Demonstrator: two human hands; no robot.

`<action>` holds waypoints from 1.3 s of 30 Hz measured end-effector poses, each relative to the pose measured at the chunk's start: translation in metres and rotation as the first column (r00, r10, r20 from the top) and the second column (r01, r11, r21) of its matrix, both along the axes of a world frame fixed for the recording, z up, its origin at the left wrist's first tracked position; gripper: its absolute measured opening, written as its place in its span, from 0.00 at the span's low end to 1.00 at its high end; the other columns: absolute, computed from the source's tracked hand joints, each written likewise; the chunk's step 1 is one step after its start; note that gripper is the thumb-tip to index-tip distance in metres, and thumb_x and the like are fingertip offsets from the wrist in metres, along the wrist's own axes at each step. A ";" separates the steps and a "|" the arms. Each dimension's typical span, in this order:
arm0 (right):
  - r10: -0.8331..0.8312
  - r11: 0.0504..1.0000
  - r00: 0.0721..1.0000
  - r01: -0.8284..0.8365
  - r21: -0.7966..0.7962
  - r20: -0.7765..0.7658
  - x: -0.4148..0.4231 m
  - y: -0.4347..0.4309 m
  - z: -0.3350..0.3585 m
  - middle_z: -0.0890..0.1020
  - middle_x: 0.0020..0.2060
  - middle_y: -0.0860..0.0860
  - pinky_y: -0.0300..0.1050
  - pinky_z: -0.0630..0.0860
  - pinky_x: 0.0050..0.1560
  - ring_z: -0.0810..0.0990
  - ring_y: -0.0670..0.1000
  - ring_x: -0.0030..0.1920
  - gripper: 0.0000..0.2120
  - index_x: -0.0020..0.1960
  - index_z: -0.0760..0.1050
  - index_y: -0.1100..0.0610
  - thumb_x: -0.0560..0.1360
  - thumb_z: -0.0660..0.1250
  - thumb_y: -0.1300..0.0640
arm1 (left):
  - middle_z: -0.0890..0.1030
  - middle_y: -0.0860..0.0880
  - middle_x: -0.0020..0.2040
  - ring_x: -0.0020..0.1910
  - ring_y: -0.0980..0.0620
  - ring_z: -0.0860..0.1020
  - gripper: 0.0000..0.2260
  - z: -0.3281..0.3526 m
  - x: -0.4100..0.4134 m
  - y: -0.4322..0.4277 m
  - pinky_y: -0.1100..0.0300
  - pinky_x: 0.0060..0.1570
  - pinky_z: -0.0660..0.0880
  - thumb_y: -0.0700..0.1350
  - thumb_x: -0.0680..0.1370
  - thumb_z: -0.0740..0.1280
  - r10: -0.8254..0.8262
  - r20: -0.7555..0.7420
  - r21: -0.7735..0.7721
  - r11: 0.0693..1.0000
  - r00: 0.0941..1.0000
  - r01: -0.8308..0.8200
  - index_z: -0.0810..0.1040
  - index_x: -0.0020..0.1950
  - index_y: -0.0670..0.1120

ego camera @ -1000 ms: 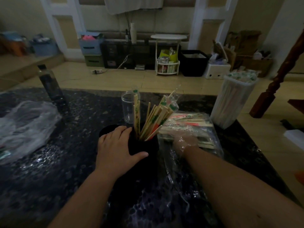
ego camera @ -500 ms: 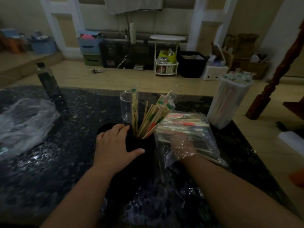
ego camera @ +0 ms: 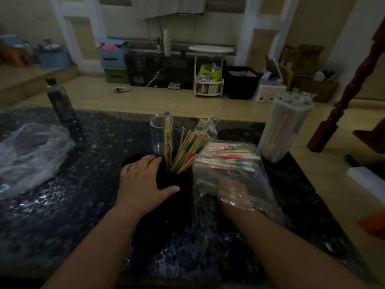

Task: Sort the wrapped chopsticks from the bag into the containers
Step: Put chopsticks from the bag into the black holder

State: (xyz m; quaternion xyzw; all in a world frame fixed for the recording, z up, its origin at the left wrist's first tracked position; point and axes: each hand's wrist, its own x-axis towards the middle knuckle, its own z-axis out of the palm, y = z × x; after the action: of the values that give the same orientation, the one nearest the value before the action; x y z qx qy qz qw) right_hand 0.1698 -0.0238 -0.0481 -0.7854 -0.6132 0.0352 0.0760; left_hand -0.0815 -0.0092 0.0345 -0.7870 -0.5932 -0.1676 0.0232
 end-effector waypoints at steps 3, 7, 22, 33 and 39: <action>0.001 1.000 0.999 -0.002 -0.020 -0.041 -0.006 -0.011 0.006 0.80 0.55 0.54 0.47 0.74 0.59 0.78 0.56 0.58 0.12 0.60 0.76 0.56 0.80 0.59 0.56 | 0.63 0.52 0.76 0.74 0.51 0.60 0.43 0.000 0.000 -0.001 0.49 0.72 0.52 0.75 0.68 0.61 -0.002 -0.002 0.000 1.000 1.000 0.002 0.61 0.77 0.53; -0.081 0.965 0.996 0.068 -0.251 -0.042 -0.004 -0.017 0.020 0.74 0.68 0.54 0.54 0.68 0.68 0.72 0.58 0.67 0.22 0.72 0.67 0.52 0.80 0.61 0.48 | 0.61 0.53 0.76 0.75 0.52 0.59 0.44 0.000 0.000 -0.002 0.50 0.73 0.51 0.75 0.68 0.61 -0.004 -0.003 -0.014 1.000 1.000 0.004 0.60 0.77 0.53; 0.014 0.991 0.993 0.002 -0.132 0.117 -0.029 -0.047 0.031 0.81 0.52 0.62 0.59 0.80 0.52 0.81 0.64 0.49 0.18 0.52 0.81 0.62 0.64 0.77 0.60 | 0.62 0.53 0.76 0.76 0.52 0.57 0.44 -0.001 -0.002 -0.001 0.48 0.75 0.45 0.75 0.68 0.61 -0.018 0.007 -0.007 1.000 1.000 0.018 0.60 0.77 0.53; 0.169 0.972 0.984 -0.156 -0.176 0.061 -0.030 -0.063 0.079 0.72 0.70 0.59 0.51 0.75 0.55 0.79 0.60 0.59 0.19 0.69 0.67 0.40 0.79 0.58 0.49 | 0.61 0.53 0.77 0.76 0.53 0.56 0.44 0.003 -0.002 -0.002 0.48 0.75 0.44 0.75 0.68 0.62 -0.022 0.014 -0.046 0.999 1.000 0.023 0.59 0.78 0.53; 0.256 0.955 0.966 -0.248 -0.163 0.029 -0.037 -0.073 0.111 0.79 0.59 0.58 0.50 0.75 0.49 0.80 0.59 0.53 0.10 0.55 0.75 0.51 0.77 0.60 0.49 | 0.61 0.53 0.77 0.76 0.52 0.57 0.44 0.005 0.000 -0.005 0.47 0.75 0.45 0.74 0.68 0.63 -0.014 -0.004 -0.044 0.999 1.000 0.014 0.59 0.78 0.52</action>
State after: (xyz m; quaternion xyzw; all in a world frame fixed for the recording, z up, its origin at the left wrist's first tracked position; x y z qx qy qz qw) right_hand 0.1330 -0.0965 0.0629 -0.7051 -0.7053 0.0737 -0.0068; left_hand -0.0814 -0.0138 0.0391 -0.7919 -0.5911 -0.1530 0.0059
